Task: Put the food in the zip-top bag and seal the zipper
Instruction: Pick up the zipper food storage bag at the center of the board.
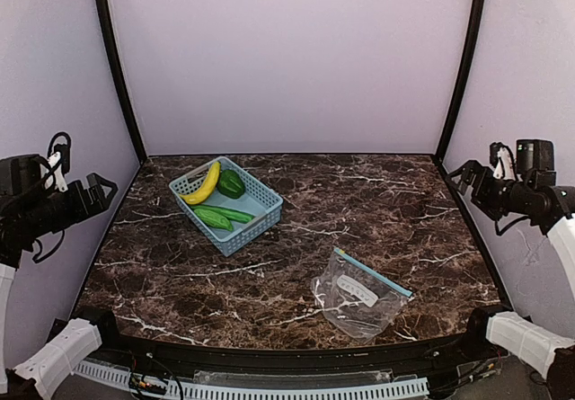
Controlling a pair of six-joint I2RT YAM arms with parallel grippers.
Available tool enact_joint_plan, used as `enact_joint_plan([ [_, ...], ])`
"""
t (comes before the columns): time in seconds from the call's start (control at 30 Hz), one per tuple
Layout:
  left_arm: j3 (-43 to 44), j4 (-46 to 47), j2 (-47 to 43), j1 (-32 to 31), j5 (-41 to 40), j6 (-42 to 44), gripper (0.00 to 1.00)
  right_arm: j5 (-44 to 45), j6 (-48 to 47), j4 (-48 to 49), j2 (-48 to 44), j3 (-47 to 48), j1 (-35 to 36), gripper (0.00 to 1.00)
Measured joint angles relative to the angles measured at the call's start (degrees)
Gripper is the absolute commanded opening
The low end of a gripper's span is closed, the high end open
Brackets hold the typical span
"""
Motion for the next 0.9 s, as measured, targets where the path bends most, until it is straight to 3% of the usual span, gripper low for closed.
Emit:
enact_joint_plan([
  [0.33,-2.8,-1.8,-0.3,0.0,1.7,-1.4,1.00,-2.4,-0.9,-0.5,-2.7,0.0,0.0,0.96],
  [0.63,-14.6,4.4,-1.5,-0.8,14.2,-7.8,0.90,-9.9,-3.4,-0.6,0.1,-1.0,0.4,0.89],
  [0.9,-21.4,7.0,-4.4,-12.5,14.6,-13.7,0.86,-10.6,-0.6,2.2,0.7,-8.2,10.3,0.86],
])
